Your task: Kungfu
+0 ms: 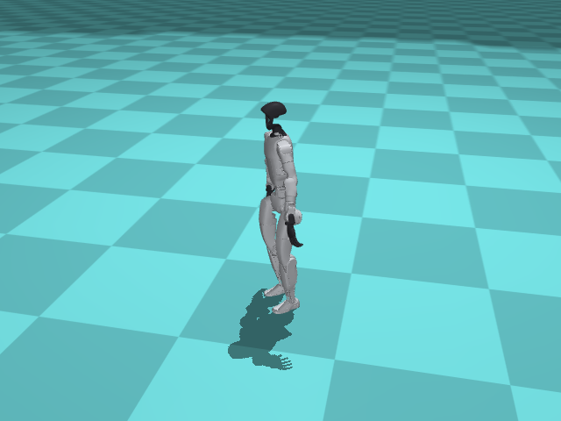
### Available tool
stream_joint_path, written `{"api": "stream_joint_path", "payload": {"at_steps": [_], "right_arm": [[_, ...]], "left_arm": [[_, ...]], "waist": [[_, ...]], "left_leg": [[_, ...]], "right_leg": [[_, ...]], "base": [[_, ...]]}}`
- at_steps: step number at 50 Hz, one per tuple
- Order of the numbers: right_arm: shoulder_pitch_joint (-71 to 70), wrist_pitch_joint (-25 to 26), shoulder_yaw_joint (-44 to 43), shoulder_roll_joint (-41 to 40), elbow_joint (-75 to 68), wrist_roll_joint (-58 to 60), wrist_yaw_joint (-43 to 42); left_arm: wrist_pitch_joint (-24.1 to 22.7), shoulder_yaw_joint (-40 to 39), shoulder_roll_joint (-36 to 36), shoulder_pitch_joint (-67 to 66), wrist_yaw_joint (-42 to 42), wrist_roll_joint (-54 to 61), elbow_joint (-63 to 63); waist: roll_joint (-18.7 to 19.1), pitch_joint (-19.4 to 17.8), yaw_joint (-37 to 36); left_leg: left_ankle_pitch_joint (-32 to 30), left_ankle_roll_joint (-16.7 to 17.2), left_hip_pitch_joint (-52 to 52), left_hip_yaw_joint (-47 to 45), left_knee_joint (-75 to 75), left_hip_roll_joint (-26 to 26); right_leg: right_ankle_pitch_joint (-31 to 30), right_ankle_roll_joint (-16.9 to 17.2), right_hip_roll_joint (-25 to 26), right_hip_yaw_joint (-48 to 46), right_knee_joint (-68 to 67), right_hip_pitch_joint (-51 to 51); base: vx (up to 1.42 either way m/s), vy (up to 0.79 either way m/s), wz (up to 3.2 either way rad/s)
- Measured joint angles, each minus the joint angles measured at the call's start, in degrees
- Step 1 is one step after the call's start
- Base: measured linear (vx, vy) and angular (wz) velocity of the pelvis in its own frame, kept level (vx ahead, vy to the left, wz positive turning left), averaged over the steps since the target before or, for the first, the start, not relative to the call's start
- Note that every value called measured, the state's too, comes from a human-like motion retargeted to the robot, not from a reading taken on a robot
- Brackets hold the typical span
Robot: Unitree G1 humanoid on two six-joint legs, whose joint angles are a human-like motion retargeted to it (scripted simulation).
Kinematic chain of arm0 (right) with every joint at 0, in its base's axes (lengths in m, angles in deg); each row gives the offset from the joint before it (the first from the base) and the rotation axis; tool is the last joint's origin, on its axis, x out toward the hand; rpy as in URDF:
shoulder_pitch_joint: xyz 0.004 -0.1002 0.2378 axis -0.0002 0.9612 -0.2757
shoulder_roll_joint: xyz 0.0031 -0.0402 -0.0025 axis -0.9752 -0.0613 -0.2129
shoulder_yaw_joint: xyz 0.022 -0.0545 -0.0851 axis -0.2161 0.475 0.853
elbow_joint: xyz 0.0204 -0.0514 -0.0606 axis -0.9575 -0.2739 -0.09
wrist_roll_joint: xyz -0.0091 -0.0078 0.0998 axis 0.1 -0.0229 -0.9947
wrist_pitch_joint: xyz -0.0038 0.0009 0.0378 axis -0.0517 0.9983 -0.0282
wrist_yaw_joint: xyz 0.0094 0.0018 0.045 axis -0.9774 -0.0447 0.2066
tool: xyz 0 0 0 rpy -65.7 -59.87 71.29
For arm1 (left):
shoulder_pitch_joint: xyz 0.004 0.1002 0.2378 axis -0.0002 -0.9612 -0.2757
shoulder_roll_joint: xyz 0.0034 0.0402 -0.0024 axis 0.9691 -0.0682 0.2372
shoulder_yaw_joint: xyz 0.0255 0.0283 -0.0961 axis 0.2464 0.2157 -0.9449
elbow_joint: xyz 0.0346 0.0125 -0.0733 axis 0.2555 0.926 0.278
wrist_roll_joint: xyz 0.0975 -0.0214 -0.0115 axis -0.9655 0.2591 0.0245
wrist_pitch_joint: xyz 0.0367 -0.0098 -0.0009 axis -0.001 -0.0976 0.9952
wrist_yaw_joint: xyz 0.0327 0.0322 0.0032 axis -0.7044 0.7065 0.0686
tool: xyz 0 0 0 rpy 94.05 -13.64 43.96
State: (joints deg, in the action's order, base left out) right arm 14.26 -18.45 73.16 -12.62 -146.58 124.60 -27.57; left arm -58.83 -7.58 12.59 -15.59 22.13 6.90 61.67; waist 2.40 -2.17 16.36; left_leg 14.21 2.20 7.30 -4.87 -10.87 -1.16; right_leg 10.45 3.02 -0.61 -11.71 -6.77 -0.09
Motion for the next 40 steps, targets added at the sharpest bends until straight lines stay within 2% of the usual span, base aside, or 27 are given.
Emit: {"api": "stream_joint_path", "payload": {"at_steps": [3,4,5,7,13,16,19,23,25,27,30,32,33,34,35,37,38,40], "right_arm": [[-0.96,1.52,-1.37,-1.47,-1.49,2.22,-0.79],[-1.76,1.97,-1.93,-1.91,-1.57,3.30,-0.98],[-2.68,2.41,-2.52,-2.28,-1.48,4.44,-1.13],[-3.29,3.29,-3.36,-2.86,-0.66,5.34,-2.15],[-2.10,1.12,-4.78,-5.35,1.37,1.73,-4.06],[-1.12,0.47,-5.02,-6.16,1.05,0.52,-3.34],[-0.39,0.60,-5.14,-6.87,-0.29,0.34,-2.86],[0.20,0.97,-5.69,-7.34,-2.03,2.08,-2.30],[0.94,1.15,-5.66,-7.67,-2.27,2.85,-2.30],[1.72,1.49,-6.71,-6.87,-1.84,4.49,-1.77],[4.81,1.92,-7.74,-6.66,-1.13,4.04,-3.38],[6.43,1.41,-8.40,-6.68,-1.15,1.65,-4.62],[7.06,1.04,-8.79,-6.76,-1.25,0.12,-5.00],[7.73,0.49,-9.15,-6.92,-1.26,-1.78,-5.22],[8.42,-0.16,-9.50,-7.11,-1.23,-3.87,-5.37],[7.86,-2.93,-9.84,-7.06,0.12,-8.08,-4.56],[7.32,-4.86,-9.38,-7.05,1.36,-9.96,-3.79],[6.13,-7.43,-7.06,-6.81,4.88,-13.29,-2.61]], "left_arm": [[0.77,-2.62,-1.87,0.05,-1.44,3.52,0.81],[0.92,-3.88,-2.38,0.25,-1.87,5.58,1.20],[1.05,-5.22,-2.83,0.53,-2.25,7.81,1.61],[1.76,-7.68,-4.31,0.52,-3.24,11.88,2.82],[4.09,-11.80,-8.56,0.54,-5.29,18.39,8.79],[3.42,-11.12,-8.89,0.02,-4.31,19.86,9.77],[2.93,-10.83,-9.08,-0.77,-4.45,18.75,9.44],[2.58,-11.31,-9.38,-1.37,-5.62,17.73,8.99],[2.55,-12.18,-9.64,-1.91,-5.96,17.74,8.69],[3.42,-15.30,-10.75,-1.55,-6.97,15.66,8.30],[3.60,-21.69,-11.43,-2.44,-5.70,11.47,4.20],[3.13,-24.88,-10.44,-2.03,-3.92,11.50,-1.60],[2.57,-26.48,-9.42,-1.32,-3.72,12.52,-5.08],[2.05,-27.53,-8.25,-0.12,-3.90,14.73,-8.95],[1.56,-28.32,-7.00,1.33,-4.26,17.55,-13.01],[0.36,-29.57,-2.89,7.59,-2.84,25.93,-21.99],[-0.12,-30.40,0.06,10.89,-1.43,31.24,-26.85],[-0.53,-32.06,5.14,18.27,-0.76,43.81,-35.34]], "waist": [[0.99,0.08,-1.24],[1.55,-0.10,-1.92],[2.10,-0.37,-2.66],[3.76,0.05,-3.43],[11.45,0.36,-1.55],[13.90,0.79,-0.14],[15.24,1.23,0.31],[13.98,1.75,-0.15],[13.52,2.86,-1.28],[11.43,1.95,-0.51],[10.35,1.94,-0.74],[8.56,2.30,-0.44],[6.74,2.57,-0.14],[5.23,2.33,0.44],[3.87,1.83,1.16],[2.79,-0.16,1.32],[3.48,-1.28,-0.38],[4.22,-3.13,-5.14]], "left_leg": [[0.66,-0.80,-0.40,-1.80,2.04,2.34],[1.10,0.35,0.58,-3.05,1.40,5.07],[1.45,2.08,1.93,-4.48,0.36,8.45],[1.54,2.27,3.49,-6.71,0.03,10.54],[1.56,-0.32,6.76,-5.17,0.98,14.61],[1.87,-0.73,8.46,-3.92,0.65,15.84],[2.45,-0.99,9.15,-3.59,0.28,16.52],[3.27,-0.45,8.33,-5.02,-0.26,15.58],[3.73,0.37,8.34,-6.38,-0.83,15.67],[3.24,1.16,5.37,-6.81,-0.21,12.89],[0.32,2.53,1.35,-6.60,0.84,9.79],[-4.61,5.53,2.46,-4.53,-2.05,7.03],[-7.91,8.01,4.39,-3.21,-5.14,5.17],[-12.64,10.17,5.65,-2.67,-7.83,2.79],[-18.09,12.18,6.58,-2.50,-10.32,0.15],[-27.04,12.80,14.55,-7.28,-20.52,-2.77],[-28.68,12.80,19.24,-9.90,-25.99,-2.09],[-26.73,12.80,24.42,-10.12,-31.62,0.52]], "right_leg": [[-7.57,10.86,1.77,1.19,-9.01,6.55],[-10.06,11.98,3.79,-0.57,-13.49,10.43],[-11.94,11.98,6.05,-3.51,-18.50,14.81],[-13.07,11.98,5.79,-8.83,-29.36,23.14],[-2.25,11.98,2.62,-18.38,-64.87,42.58],[2.81,11.98,2.15,-20.40,-74.78,48.87],[4.55,11.98,1.80,-21.47,-78.71,51.82],[1.97,11.98,2.72,-19.98,-75.11,50.68],[-2.20,11.98,5.00,-18.39,-68.73,48.65],[-6.03,11.98,5.39,-15.31,-60.94,42.46],[-12.23,11.98,10.10,-6.05,-41.82,30.26],[-18.45,11.98,9.96,-0.49,-25.14,20.45],[-22.79,11.98,8.05,0.71,-16.88,15.87],[-21.04,11.36,4.77,0.42,-11.60,11.64],[-16.25,10.42,0.79,-0.61,-7.82,7.59],[-4.46,6.41,-5.67,-6.80,-10.15,6.20],[-1.20,3.92,-6.23,-8.57,-11.55,7.07],[4.45,-1.54,-3.57,-6.93,-12.90,9.19]], "base": [[0.06,-0.08,-0.68],[-0.09,-0.63,-1.42],[-0.19,-0.70,-1.52],[-0.13,-0.24,-1.19],[0.04,0.27,-0.22],[0.10,0.10,0.07],[0.10,0.04,-0.06],[0.09,-0.09,-0.15],[0.15,-0.17,-0.20],[0.24,-0.06,0.33],[0.35,0.12,0.62],[0.16,0.03,1.28],[0.07,0.04,1.86],[0.07,0.18,2.34],[-0.12,0.40,2.75],[-0.48,0.56,2.33],[-0.65,0.47,0.98],[-0.54,-0.18,-0.27]]}}
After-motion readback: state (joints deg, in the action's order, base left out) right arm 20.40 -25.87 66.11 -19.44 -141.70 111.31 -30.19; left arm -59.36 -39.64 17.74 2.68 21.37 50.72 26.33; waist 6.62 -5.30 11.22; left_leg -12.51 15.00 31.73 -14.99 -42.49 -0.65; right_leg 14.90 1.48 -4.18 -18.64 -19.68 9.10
